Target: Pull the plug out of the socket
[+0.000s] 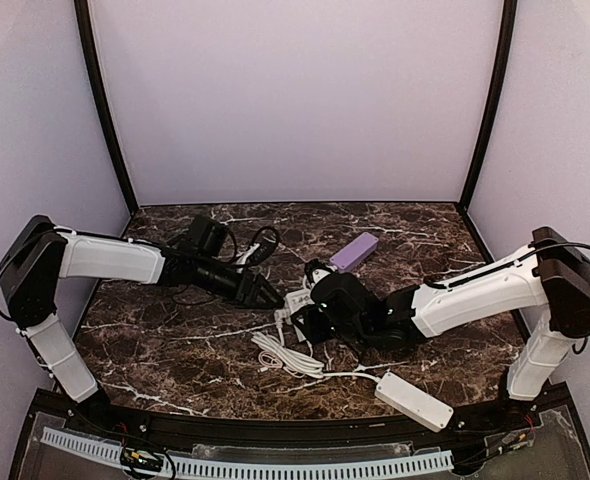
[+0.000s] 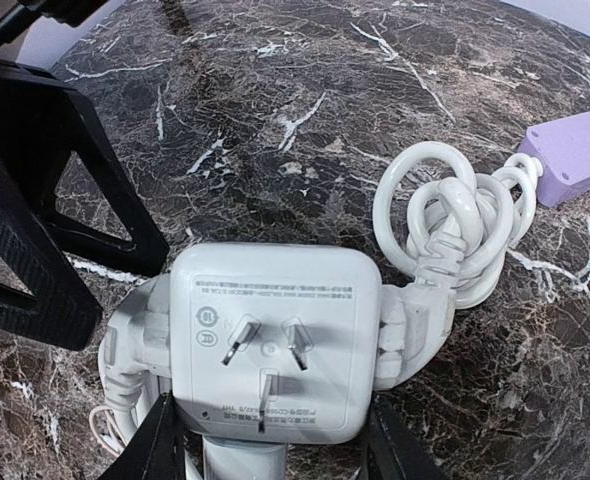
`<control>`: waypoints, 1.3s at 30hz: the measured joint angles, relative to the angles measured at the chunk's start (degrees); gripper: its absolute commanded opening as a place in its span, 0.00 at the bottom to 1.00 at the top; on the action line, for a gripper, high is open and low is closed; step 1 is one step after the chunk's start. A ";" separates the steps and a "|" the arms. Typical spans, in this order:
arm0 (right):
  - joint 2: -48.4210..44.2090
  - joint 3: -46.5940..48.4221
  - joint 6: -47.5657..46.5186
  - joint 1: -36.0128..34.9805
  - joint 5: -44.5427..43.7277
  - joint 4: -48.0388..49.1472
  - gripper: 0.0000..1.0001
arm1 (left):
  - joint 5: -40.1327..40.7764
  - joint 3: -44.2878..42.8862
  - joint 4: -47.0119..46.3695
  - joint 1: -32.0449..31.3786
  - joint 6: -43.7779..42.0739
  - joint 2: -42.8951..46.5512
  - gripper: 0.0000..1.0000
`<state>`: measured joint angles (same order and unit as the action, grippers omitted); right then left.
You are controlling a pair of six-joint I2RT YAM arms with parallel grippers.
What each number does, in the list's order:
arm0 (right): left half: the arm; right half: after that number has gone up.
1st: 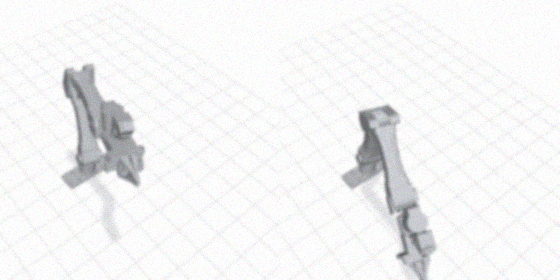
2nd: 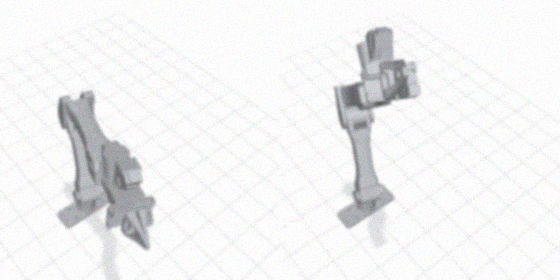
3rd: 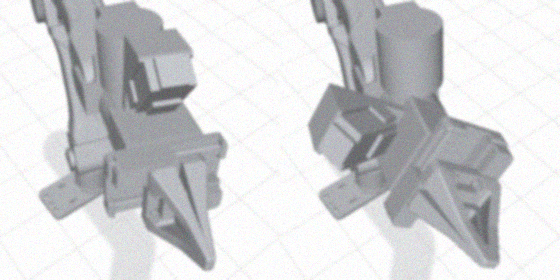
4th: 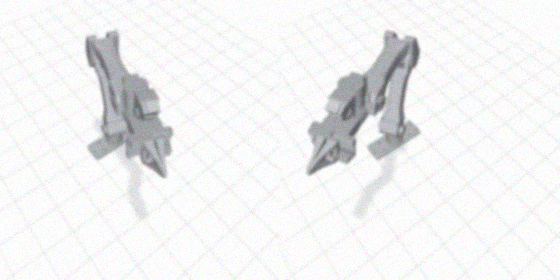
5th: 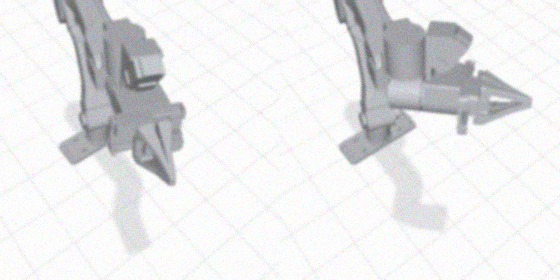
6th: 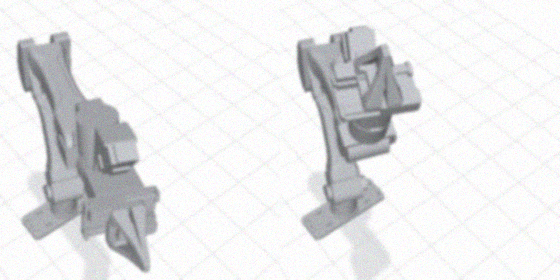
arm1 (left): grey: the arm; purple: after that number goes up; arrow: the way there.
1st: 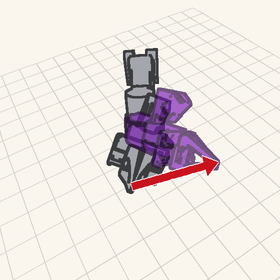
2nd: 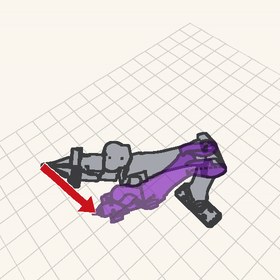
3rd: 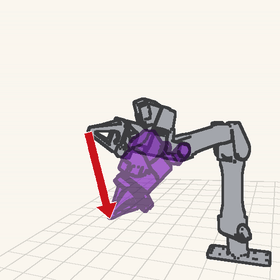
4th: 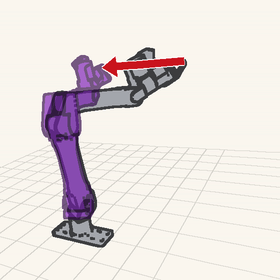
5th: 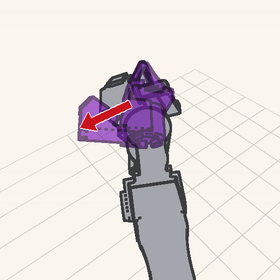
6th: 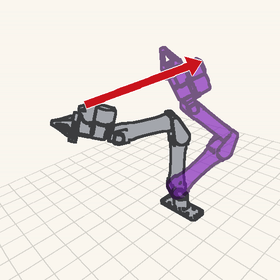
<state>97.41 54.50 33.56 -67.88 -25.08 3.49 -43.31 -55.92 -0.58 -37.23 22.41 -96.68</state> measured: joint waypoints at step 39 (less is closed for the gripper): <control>-2.16 -0.09 1.42 -0.39 1.46 -3.32 0.62 | -5.20 -2.38 0.66 -1.57 1.73 -5.11 0.01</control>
<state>95.24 54.41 34.98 -68.27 -23.62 0.16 -48.51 -58.30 0.08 -38.81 24.14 -101.80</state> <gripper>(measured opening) 0.471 0.215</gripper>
